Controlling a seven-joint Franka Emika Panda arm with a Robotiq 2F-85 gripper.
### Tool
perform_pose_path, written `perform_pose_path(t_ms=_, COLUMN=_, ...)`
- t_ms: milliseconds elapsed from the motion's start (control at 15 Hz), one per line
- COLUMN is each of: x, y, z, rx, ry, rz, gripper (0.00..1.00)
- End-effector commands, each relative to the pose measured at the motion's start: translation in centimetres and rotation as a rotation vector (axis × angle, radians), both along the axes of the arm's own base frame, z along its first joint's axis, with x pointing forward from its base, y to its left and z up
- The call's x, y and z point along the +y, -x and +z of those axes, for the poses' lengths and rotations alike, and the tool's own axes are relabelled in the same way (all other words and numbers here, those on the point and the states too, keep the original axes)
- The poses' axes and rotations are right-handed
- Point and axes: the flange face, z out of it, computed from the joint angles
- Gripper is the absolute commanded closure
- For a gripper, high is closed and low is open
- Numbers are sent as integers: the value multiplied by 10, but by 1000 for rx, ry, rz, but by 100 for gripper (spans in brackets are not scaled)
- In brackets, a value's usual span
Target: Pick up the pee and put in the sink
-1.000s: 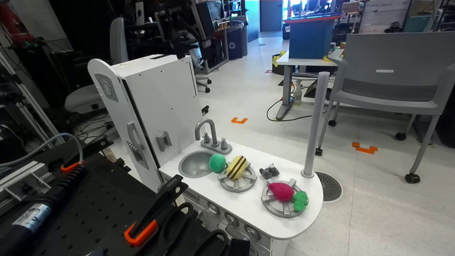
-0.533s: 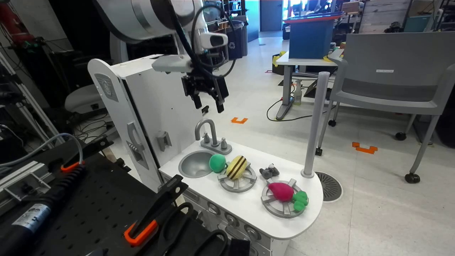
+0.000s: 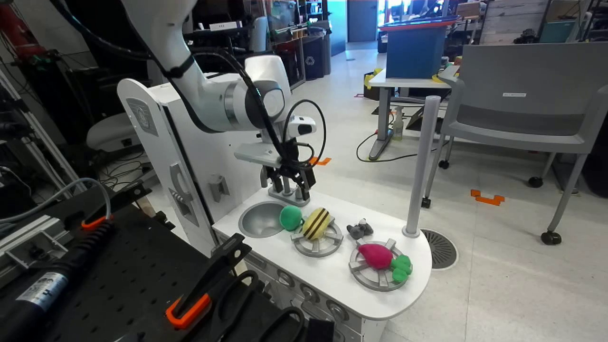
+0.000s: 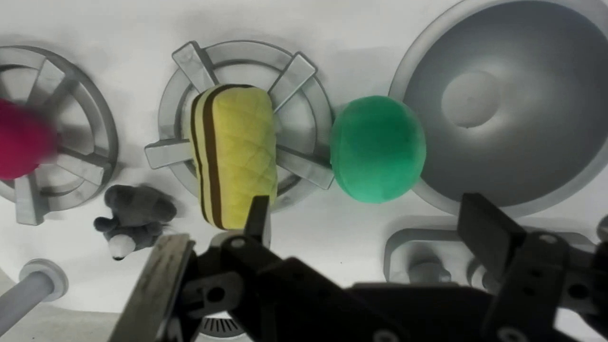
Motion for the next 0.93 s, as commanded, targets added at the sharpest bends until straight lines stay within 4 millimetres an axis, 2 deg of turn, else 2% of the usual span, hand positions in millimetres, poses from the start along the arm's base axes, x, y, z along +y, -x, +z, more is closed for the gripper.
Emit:
perform_pose_path(t_ms=0, x=11, y=-20, z=-39, rx=6, ry=33, rz=26, gripper=0)
perform_pose_path(t_ms=333, x=23, y=-23, z=-73, rx=41, ry=71, rz=59, gripper=0)
perform_pose_path(t_ms=400, x=26, y=-22, z=-77, rx=51, ry=75, rz=64, gripper=8)
perform_pose_path(t_ms=467, x=27, y=-22, z=-81, rx=62, ry=79, rz=67, gripper=26)
perform_pose_path(t_ms=667, x=30, y=-24, z=-89, rx=70, ry=92, rz=75, gripper=51)
perform_pose_path(t_ms=867, x=29, y=-27, z=-83, rx=70, ry=95, rz=84, gripper=71)
